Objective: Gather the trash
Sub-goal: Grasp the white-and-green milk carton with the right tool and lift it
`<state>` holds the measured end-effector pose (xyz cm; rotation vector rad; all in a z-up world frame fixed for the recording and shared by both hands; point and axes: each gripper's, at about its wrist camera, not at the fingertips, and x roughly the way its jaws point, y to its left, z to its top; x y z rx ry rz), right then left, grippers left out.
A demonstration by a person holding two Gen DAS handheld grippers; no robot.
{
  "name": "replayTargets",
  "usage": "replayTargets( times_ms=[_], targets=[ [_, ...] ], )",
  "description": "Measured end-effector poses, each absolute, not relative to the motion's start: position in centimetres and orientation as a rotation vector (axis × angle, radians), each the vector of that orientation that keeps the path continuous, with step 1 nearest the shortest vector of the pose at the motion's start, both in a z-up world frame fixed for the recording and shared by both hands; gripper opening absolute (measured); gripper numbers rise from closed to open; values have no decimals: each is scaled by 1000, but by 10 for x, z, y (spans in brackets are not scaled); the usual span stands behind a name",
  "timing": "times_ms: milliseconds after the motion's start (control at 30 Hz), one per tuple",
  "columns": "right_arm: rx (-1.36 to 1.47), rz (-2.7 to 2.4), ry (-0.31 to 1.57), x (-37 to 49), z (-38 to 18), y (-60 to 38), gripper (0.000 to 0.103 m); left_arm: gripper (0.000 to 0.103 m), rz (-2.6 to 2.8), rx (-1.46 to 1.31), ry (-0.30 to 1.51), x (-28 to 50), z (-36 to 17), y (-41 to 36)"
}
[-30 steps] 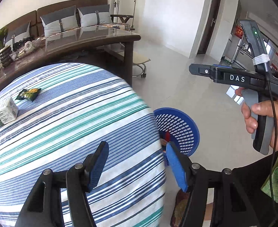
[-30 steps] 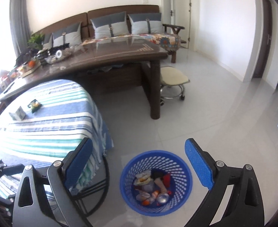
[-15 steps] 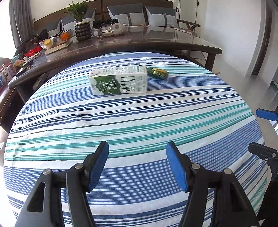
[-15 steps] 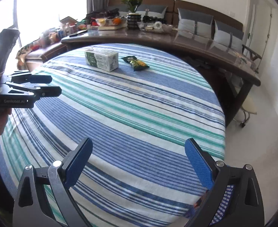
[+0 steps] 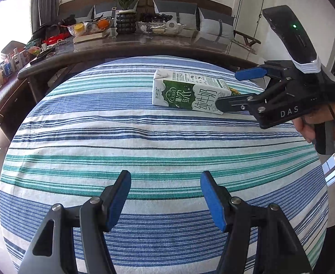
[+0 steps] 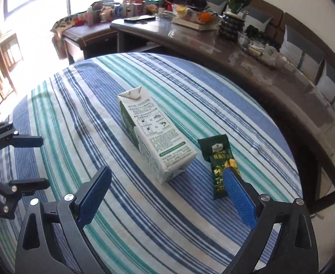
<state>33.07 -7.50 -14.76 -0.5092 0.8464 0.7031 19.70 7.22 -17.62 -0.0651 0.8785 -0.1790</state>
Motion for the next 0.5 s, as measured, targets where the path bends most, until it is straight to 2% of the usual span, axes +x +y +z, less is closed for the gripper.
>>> replayTargets(
  times_ms=[133,167,233,267,300,333,500],
  targets=[
    [-622,710,889,353,-163,-50,97,64,-185,-95,881,200,-175,75],
    [-637,718,904,354,-165,-46,93,64,-184,-94,881,200,-175,75],
    [-656,750,940,353,-168,-43,78,64,-183,-93,883,201,-176,75],
    [-658,762,953,351,-169,-41,57,64,-183,-92,884,201,-176,74],
    [-653,765,961,348,-169,-43,46,64,-183,-91,884,201,-176,74],
    [-636,769,964,344,-167,-44,42,64,-182,-88,884,201,-176,73],
    [-501,729,928,304,-146,-79,40,64,-182,-75,879,193,-178,69]
  ],
)
